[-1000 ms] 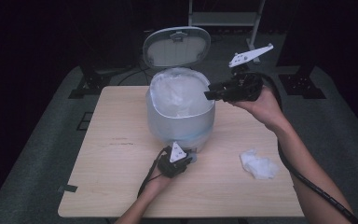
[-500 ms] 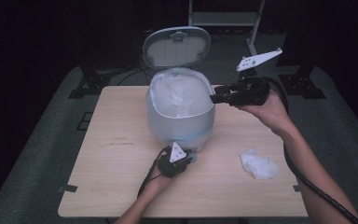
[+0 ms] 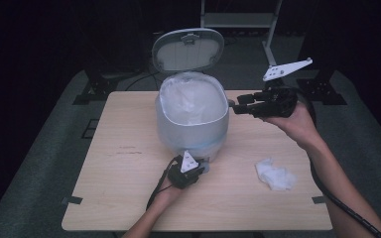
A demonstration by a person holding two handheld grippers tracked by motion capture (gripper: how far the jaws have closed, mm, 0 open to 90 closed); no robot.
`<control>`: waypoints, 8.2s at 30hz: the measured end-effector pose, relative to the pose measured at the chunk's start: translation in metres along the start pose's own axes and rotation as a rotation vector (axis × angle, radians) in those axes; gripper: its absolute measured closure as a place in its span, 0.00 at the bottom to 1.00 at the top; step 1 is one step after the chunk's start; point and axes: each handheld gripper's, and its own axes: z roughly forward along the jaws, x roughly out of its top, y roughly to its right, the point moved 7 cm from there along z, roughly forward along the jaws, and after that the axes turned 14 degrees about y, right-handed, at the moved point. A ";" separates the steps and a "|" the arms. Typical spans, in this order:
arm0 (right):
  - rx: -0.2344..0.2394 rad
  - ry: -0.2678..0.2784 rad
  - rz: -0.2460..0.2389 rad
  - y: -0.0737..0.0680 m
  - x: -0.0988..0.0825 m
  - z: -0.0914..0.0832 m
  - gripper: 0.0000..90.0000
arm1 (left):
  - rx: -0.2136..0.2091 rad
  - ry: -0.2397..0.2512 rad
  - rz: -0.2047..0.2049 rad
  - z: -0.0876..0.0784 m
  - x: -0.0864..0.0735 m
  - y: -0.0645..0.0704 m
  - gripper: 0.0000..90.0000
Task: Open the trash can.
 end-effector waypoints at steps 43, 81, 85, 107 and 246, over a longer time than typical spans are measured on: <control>-0.084 -0.021 0.048 0.019 -0.073 -0.045 0.56 | -0.002 0.002 -0.005 0.000 0.000 0.000 0.84; -0.123 -0.034 0.111 0.030 -0.140 -0.062 0.52 | 0.000 -0.005 0.001 -0.001 0.000 0.000 0.84; -0.124 -0.036 0.115 0.031 -0.146 -0.064 0.51 | 0.000 -0.005 0.001 -0.001 0.000 0.000 0.84; -0.134 -0.049 0.125 0.033 -0.174 -0.068 0.50 | 0.002 0.002 -0.005 0.000 0.000 0.000 0.84; -0.100 -0.111 0.192 0.020 -0.236 -0.052 0.92 | -0.002 0.003 -0.008 0.000 0.000 0.000 0.84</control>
